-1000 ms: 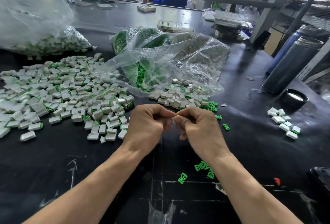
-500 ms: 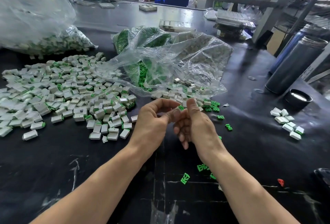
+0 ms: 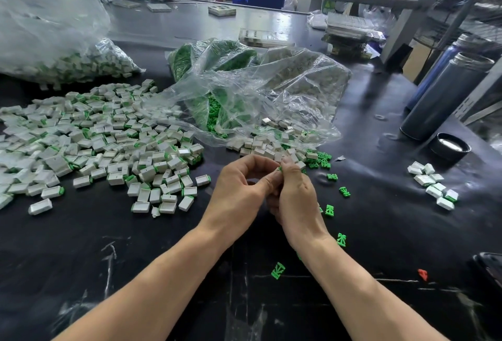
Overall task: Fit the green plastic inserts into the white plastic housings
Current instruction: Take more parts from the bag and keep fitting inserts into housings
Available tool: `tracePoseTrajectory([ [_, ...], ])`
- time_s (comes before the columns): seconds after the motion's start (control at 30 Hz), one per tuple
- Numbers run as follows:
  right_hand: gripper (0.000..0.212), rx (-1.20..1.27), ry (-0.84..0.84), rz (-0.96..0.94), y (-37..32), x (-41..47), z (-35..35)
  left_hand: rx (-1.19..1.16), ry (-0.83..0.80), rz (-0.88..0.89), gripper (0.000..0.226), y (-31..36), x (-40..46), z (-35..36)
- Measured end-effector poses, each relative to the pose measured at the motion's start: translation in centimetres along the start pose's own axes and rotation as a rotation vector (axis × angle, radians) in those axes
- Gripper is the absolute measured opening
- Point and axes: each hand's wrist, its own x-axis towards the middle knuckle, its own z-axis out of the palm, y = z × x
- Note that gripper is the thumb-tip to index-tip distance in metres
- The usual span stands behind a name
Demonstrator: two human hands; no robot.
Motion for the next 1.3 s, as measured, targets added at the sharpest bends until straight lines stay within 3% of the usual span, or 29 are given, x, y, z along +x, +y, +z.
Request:
tracePoseTrajectory([
  [0.17, 0.051, -0.103, 0.050, -0.053, 0.27, 0.00, -0.04, -0.017, -0.011, 0.030, 0.003, 0.14, -0.25, 0.08],
  [0.4, 0.065, -0.168, 0.101, -0.066, -0.16, -0.31, 0.04, 0.013, -0.007, 0.047, 0.006, 0.25, -0.53, -0.03],
  [1.3, 0.063, -0.126, 0.089, -0.129, 0.25, -0.11, 0.09, 0.084, 0.073, 0.024, 0.003, 0.49, -1.01, 0.33],
])
